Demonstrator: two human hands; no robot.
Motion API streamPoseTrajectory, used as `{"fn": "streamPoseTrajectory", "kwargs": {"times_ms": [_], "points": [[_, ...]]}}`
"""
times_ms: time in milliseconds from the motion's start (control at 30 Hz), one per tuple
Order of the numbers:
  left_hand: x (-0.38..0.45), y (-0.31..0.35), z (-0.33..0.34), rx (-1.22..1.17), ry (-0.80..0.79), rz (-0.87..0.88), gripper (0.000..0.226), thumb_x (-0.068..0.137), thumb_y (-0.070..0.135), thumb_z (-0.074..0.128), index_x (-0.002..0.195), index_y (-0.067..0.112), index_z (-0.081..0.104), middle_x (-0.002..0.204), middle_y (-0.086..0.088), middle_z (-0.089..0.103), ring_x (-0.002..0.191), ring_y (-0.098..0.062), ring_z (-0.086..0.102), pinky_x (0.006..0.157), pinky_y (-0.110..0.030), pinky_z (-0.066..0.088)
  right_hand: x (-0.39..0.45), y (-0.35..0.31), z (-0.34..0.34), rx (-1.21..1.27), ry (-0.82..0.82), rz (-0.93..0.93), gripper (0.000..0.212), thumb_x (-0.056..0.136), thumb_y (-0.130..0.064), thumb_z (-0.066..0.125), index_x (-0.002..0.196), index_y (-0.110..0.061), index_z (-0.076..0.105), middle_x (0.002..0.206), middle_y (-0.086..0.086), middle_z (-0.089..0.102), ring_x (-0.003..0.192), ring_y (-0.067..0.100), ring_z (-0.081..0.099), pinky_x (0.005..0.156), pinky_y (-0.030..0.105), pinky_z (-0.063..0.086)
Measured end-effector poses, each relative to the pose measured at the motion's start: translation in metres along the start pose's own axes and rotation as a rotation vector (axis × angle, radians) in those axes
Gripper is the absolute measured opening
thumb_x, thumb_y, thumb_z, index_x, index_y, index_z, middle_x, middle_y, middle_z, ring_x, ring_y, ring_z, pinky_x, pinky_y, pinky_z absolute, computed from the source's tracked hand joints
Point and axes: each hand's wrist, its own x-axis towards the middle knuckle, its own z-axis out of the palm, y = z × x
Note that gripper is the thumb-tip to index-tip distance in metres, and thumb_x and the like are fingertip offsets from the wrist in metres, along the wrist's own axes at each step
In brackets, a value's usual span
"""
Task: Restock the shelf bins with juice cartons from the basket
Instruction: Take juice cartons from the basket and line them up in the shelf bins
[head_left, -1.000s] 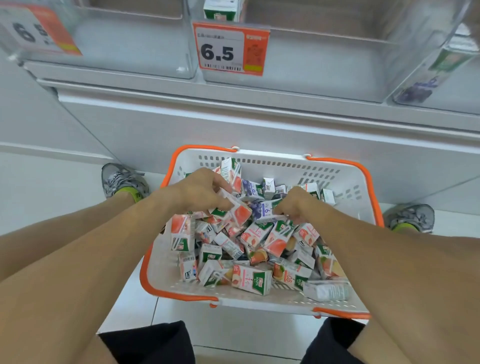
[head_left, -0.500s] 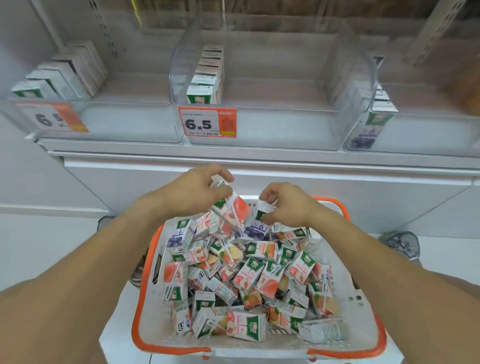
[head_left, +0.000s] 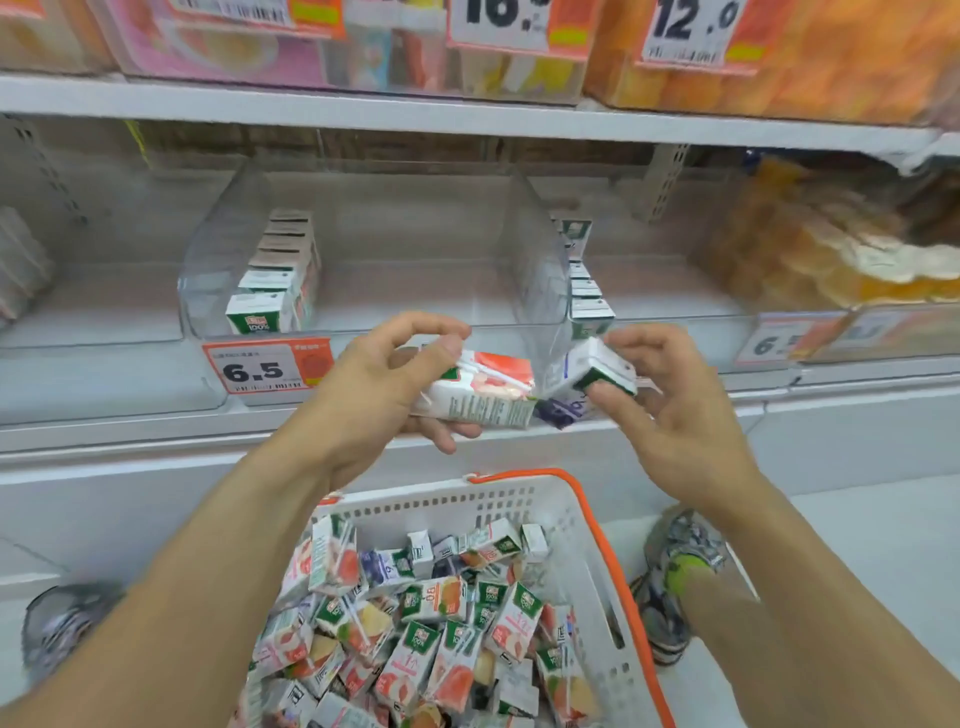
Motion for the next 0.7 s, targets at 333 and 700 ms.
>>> {"fn": "streamPoseTrajectory", "kwargs": {"times_ms": [333,700], "points": [[0.044,-0.004,0.027,0.146,0.171,0.187,0.053,0.066,0.008,0.088,0.112,0.022,0.066,0.105,-0.003,0.073,0.080,-0.020,0.075,0.068,-0.016,0.056,0.106,0.009,-0.078,-0.312,0.380,-0.071,0.033,0.085,-0.008,0.075,0.110,-0.018,0.056,0.100,-0.017,0.064,0.094,-0.004,0.066,0.073,0.015,0.055],[0.064,0.005,0.018,0.115,0.307,0.292,0.051,0.065,0.064,0.079,0.096,0.024,0.072,0.074,0.000,0.075,0.040,-0.015,0.057,0.035,-0.020,0.038,0.262,0.099,-0.035,-0.434,0.041,0.166,0.030,0.080,-0.005,0.081,0.099,-0.020,0.063,0.105,-0.001,0.066,0.105,0.020,0.065,0.092,0.034,0.055]]}}
